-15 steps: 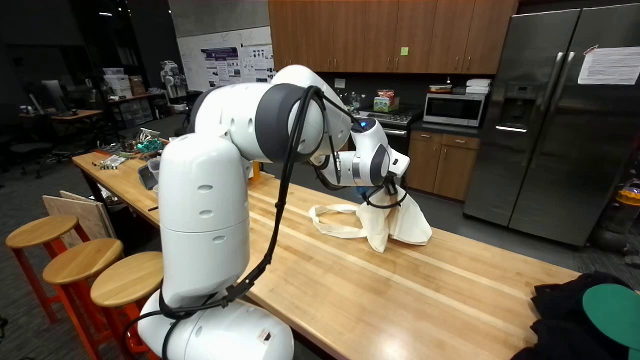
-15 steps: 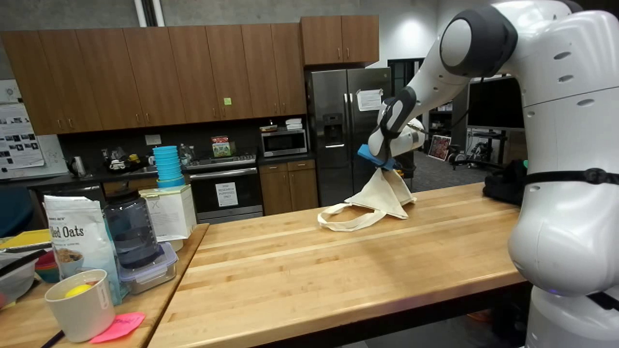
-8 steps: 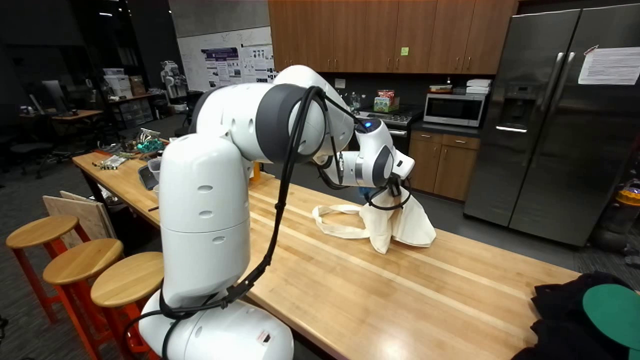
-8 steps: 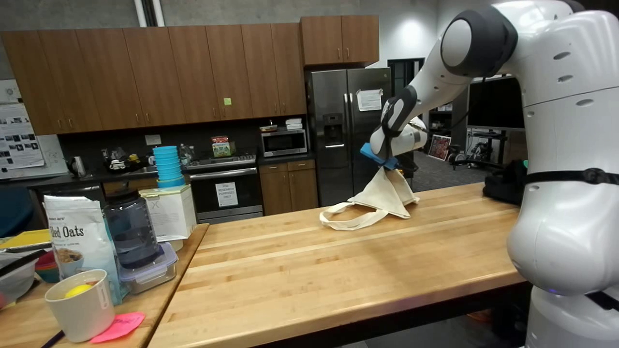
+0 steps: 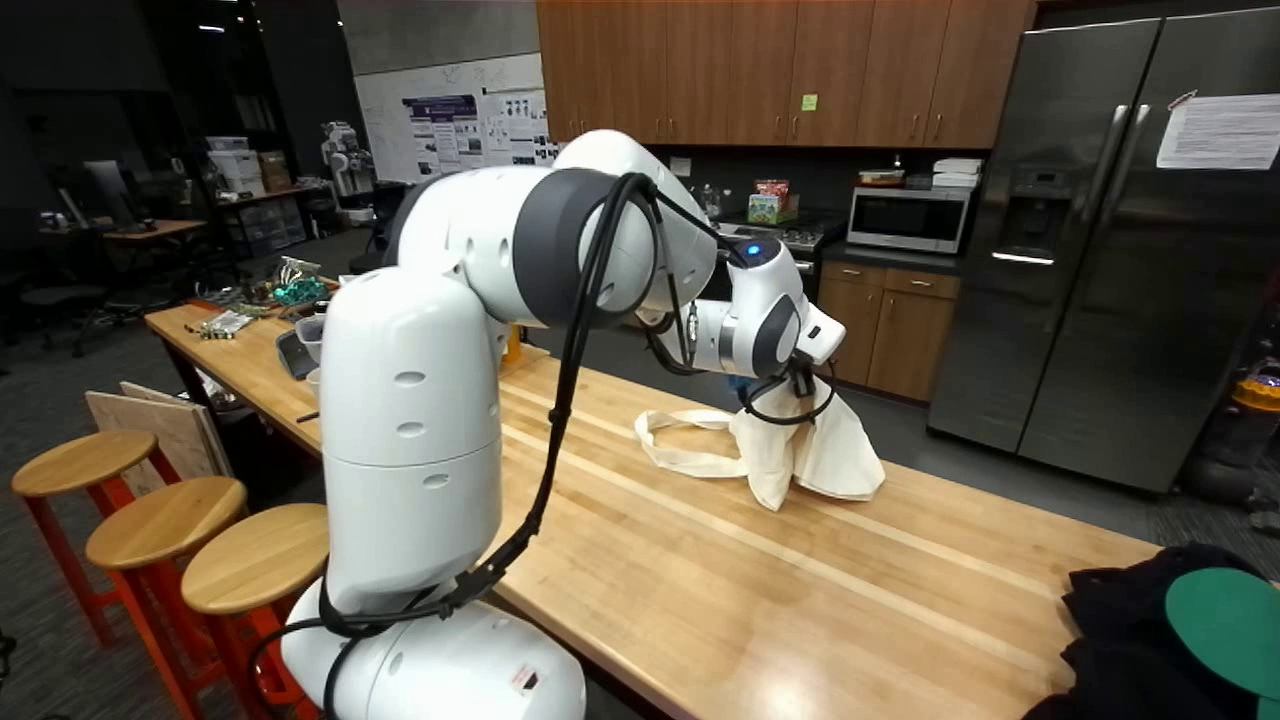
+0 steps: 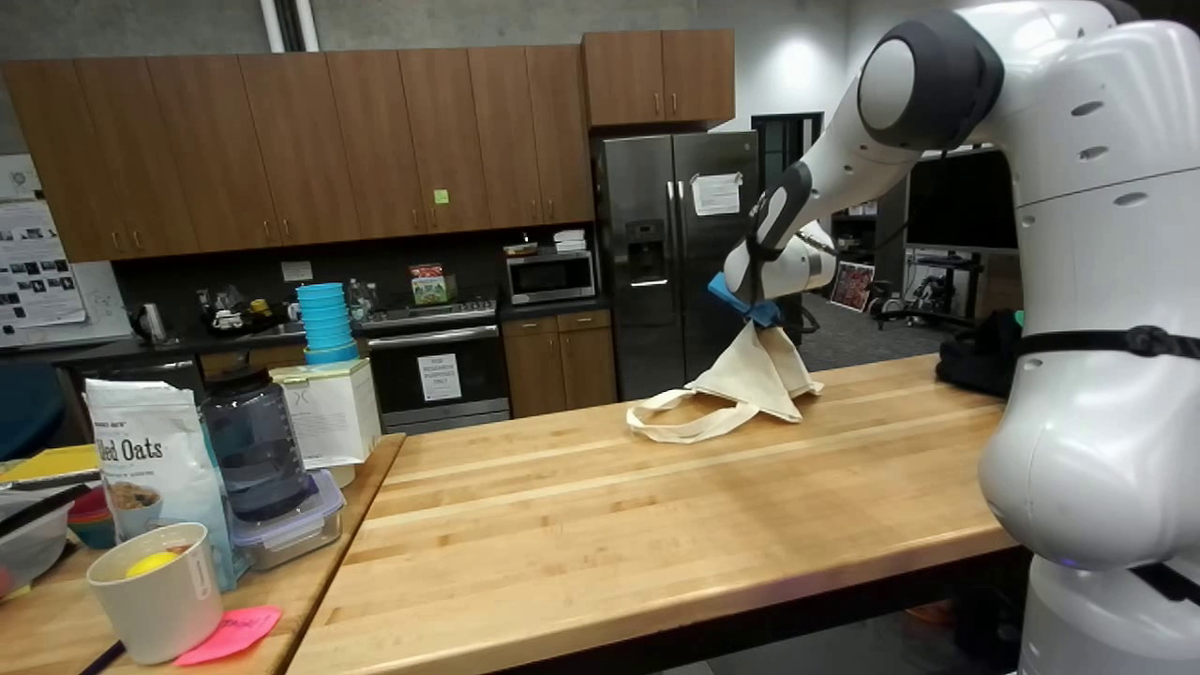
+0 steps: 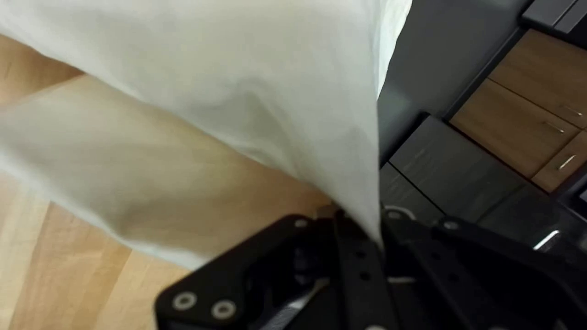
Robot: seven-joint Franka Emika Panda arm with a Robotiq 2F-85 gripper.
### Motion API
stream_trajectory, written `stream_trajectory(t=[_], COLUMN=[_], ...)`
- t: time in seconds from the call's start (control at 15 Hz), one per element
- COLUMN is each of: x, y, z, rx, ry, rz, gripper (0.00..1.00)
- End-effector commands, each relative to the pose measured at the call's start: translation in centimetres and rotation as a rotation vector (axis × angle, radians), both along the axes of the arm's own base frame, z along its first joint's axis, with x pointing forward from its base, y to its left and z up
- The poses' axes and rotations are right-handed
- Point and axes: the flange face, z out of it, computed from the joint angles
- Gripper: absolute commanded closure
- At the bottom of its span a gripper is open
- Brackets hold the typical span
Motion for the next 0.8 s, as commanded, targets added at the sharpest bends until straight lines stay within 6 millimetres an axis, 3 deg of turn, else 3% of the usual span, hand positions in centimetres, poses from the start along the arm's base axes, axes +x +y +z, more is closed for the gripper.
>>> stream_trajectory(t=[0.0, 0.73], x=[-0.1, -0.1], y=[-1.7, -5.2], z=[1.1, 1.8], rx=[0.038, 0.113], ry=[-0.020, -0.042], rz=[-0.034, -0.120], gripper=[0.99, 0.99])
